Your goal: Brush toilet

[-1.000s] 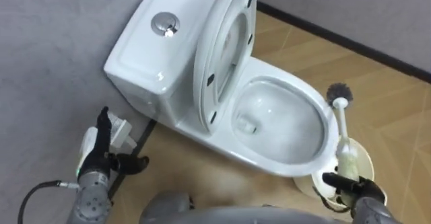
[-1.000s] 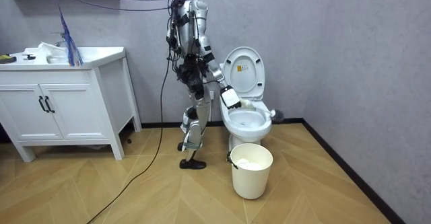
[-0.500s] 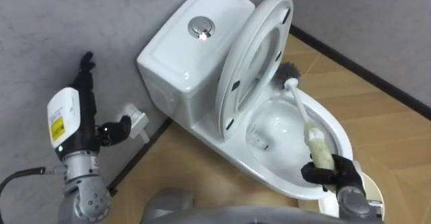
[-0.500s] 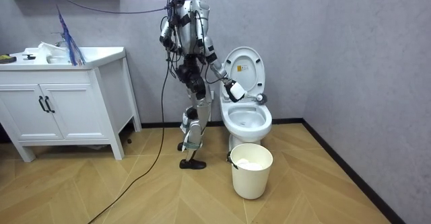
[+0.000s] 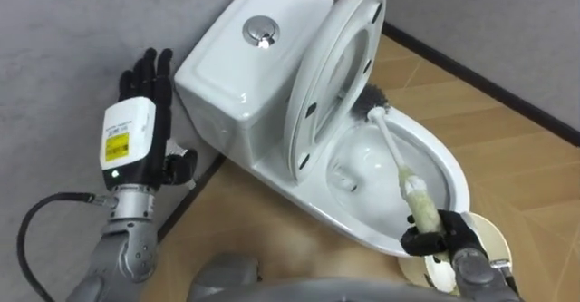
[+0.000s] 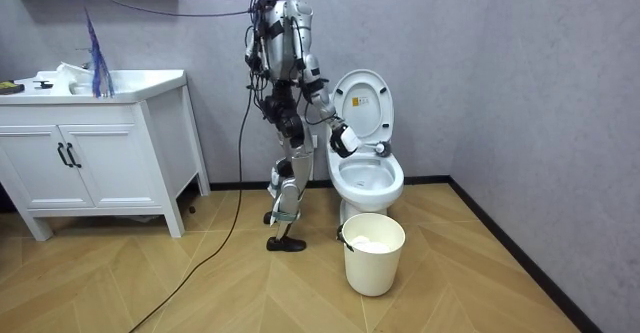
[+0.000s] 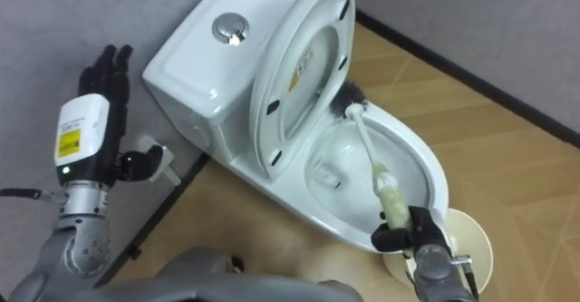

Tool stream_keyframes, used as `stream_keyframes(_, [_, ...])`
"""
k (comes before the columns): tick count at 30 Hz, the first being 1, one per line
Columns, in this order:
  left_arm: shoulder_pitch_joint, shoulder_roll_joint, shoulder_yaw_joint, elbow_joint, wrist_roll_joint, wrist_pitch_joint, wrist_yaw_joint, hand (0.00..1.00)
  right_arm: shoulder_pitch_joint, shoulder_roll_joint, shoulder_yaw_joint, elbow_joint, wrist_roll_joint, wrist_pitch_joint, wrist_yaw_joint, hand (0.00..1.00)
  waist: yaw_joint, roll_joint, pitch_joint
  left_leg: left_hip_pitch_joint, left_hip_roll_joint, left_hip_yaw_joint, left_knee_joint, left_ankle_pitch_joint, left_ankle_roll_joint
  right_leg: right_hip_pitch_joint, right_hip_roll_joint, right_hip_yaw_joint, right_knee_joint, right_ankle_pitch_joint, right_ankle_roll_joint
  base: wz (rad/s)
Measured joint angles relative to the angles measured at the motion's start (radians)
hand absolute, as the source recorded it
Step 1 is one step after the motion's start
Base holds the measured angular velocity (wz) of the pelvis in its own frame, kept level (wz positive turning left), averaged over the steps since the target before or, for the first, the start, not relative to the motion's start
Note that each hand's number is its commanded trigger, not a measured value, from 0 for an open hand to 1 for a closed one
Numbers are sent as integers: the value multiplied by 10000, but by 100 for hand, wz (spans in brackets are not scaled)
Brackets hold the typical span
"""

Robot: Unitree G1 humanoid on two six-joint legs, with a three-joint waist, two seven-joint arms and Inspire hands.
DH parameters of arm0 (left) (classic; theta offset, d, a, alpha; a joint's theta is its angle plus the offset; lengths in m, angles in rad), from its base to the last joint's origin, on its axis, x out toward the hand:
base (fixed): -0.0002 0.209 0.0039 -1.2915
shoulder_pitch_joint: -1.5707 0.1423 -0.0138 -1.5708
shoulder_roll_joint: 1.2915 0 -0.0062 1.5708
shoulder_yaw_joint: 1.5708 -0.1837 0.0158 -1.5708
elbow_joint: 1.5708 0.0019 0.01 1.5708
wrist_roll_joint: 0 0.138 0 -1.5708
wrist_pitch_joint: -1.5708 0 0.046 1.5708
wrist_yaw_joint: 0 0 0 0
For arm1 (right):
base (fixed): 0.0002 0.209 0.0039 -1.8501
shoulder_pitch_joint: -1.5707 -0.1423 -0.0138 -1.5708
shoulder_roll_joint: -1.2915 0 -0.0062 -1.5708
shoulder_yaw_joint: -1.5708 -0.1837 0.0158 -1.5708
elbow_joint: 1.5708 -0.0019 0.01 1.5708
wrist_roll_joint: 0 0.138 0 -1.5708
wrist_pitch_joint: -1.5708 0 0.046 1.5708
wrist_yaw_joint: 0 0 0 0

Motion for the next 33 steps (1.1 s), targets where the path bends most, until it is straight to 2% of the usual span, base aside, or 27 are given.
stream_keyframes(3, [-344,-14,-198,457,-7,328,-231,0,33,-79,210,169,-309,102,119,100,-102,40,-20,-26,6,118,-34,4,7,-101,-19,144,15,0,2,-10])
stream_keyframes(6, [-736,-3,-427,653,5,504,-348,0,30,-226,541,174,-403,213,162,100,-297,110,-23,-227,18,153,-8,11,18,-370,-36,307,141,0,1,-6])
stream_keyframes(9, [-1120,7,-585,766,32,518,-459,0,103,-388,700,205,-946,206,180,100,-463,129,-18,-378,57,305,-36,29,39,-584,-41,399,161,0,1,-8])
stream_keyframes(12, [-1538,15,-673,1359,-18,590,-623,0,350,-610,890,87,-1992,213,-51,100,-608,128,-19,-368,78,393,-180,69,43,-692,-45,507,181,0,1,-11])
stream_keyframes(14, [-1574,27,-670,1356,-21,682,-624,0,483,-683,899,54,-2590,312,-310,100,-657,119,-16,-466,110,441,-201,86,17,-872,-25,670,230,3,-5,-17])
stream_keyframes(15, [-1619,44,-659,1354,-56,695,-606,0,541,-703,929,61,-2991,481,-349,100,-662,119,-16,-507,118,473,-225,95,12,-967,-27,723,310,2,-7,-8])
stream_keyframes(16, [-1655,66,-658,1353,-127,694,-598,0,530,-705,968,82,-3383,679,-336,100,-633,102,-8,-513,128,520,-273,116,2,-1070,-21,913,398,2,-7,-8])
stream_keyframes(18, [-1736,77,-597,1368,-169,671,-534,0,528,-705,1006,176,-3824,869,-356,100,-596,21,40,-534,133,617,-310,166,3,-1132,-23,1010,375,4,-9,-12])
stream_keyframes(22, [-2001,128,-340,1454,-165,458,-491,0,523,-752,985,144,-4328,847,-542,100,-612,-214,109,-726,158,672,-189,166,3,-1265,10,1039,340,46,-76,-2])
stream_keyframes(27, [-2248,342,-341,1574,-170,366,-446,0,678,-762,985,38,-4406,888,-543,100,-615,-519,50,-900,170,732,-32,165,4,-1344,-1,988,341,73,-83,2])
stream_keyframes(33, [-2512,437,-353,2010,-161,517,-416,0,951,-835,987,-542,-4668,1125,-541,100,-677,-506,35,-911,288,968,80,164,5,-1349,77,1069,334,205,-118,-7])
